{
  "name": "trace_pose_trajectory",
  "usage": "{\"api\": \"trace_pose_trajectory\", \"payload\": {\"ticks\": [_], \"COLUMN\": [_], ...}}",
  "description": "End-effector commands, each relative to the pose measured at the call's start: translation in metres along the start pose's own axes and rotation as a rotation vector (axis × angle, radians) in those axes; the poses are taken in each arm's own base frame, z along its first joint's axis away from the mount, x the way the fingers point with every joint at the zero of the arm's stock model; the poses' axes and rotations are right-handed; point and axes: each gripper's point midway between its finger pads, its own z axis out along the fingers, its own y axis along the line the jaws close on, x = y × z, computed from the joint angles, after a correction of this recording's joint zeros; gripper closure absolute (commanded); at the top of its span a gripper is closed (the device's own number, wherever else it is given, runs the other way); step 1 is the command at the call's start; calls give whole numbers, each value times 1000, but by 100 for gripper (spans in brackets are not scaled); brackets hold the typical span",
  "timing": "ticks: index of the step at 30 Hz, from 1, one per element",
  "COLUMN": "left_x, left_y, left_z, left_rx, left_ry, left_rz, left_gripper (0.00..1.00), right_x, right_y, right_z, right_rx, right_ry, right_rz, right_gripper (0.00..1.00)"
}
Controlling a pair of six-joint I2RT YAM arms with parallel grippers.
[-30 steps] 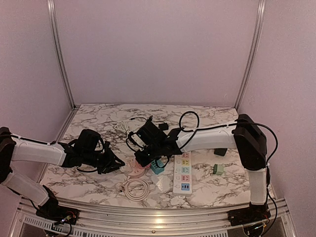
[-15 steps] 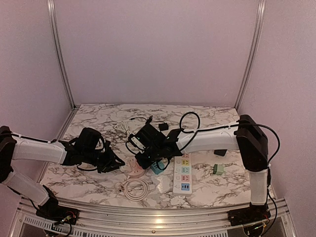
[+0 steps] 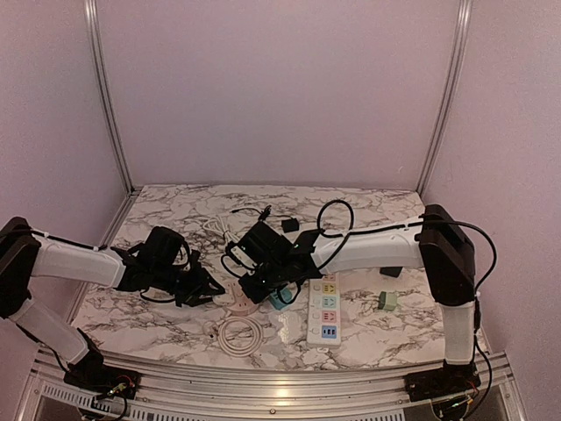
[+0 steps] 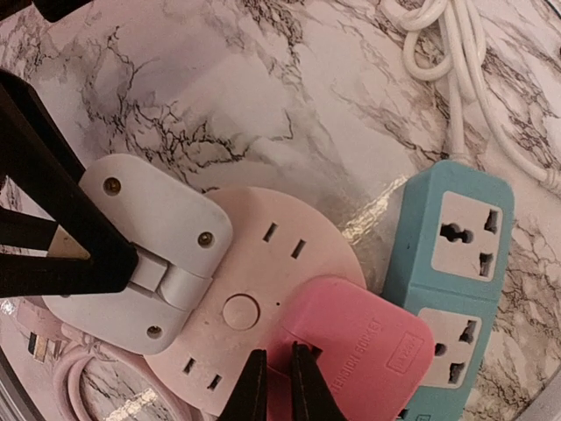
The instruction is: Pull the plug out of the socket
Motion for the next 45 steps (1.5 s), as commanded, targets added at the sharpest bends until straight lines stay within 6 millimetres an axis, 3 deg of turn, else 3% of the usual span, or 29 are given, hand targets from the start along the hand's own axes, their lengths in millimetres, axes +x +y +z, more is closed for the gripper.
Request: {"api": "trace_pose_trajectory", "payload": {"ticks": [1, 11, 31, 45], "left_x": [1, -1, -2, -4], "left_y": [8, -8, -54, -72], "left_z": [7, 4, -15, -29], "left_rx": [-41, 26, 295, 417], "left_ry": [7, 0, -35, -65], "left_rz": [1, -1, 67, 104], "left_gripper": [71, 100, 100, 100], "right_x": [42, 44, 56, 59], "right_y": [-1, -1, -1, 0], "right_z": [19, 23, 34, 36], "right_rx": [15, 14, 9, 6], "right_ry": [143, 153, 196, 204], "right_rz": [-2, 0, 5, 3], "right_gripper": [89, 89, 90, 90]}}
